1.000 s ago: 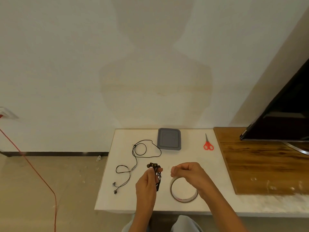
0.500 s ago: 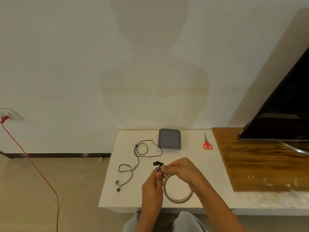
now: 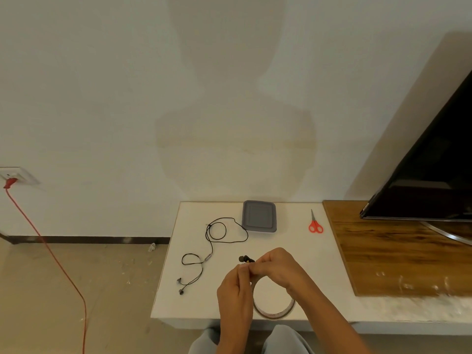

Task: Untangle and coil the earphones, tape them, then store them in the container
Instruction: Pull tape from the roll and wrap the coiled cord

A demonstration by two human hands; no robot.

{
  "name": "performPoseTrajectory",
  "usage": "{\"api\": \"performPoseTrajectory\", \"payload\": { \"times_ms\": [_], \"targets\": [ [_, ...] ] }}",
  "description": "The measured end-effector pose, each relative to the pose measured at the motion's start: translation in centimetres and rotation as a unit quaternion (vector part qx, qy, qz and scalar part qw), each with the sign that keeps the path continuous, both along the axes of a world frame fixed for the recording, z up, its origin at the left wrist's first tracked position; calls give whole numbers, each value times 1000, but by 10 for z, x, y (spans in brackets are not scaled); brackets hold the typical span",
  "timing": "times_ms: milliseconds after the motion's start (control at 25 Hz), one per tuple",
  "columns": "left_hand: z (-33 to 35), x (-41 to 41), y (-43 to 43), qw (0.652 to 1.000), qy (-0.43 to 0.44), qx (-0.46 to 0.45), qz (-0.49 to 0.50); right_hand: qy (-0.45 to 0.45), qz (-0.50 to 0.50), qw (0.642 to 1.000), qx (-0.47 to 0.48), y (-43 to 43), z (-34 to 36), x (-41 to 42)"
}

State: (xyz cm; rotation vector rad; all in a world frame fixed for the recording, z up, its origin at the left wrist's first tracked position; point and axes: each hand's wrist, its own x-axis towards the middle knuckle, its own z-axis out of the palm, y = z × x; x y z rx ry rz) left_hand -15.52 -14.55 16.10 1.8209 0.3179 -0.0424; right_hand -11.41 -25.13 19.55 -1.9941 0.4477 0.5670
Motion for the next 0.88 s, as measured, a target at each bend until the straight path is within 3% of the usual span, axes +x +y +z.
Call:
{"api": "performPoseTrajectory", "payload": {
  "times_ms": [320, 520, 720, 880],
  "targets": [
    [0, -2, -3, 993, 66, -32, 93, -44, -34, 997, 53, 9, -13, -20],
    [4, -3, -6, 979, 96, -133, 119, -47, -77, 992, 86, 14, -14, -30],
    [6, -6, -5, 962, 110, -231, 99, -39, -44, 995, 81, 5, -8, -24],
    [7, -5, 5, 965, 99, -240, 40, -44, -33, 995, 79, 0, -7, -19]
  ]
}}
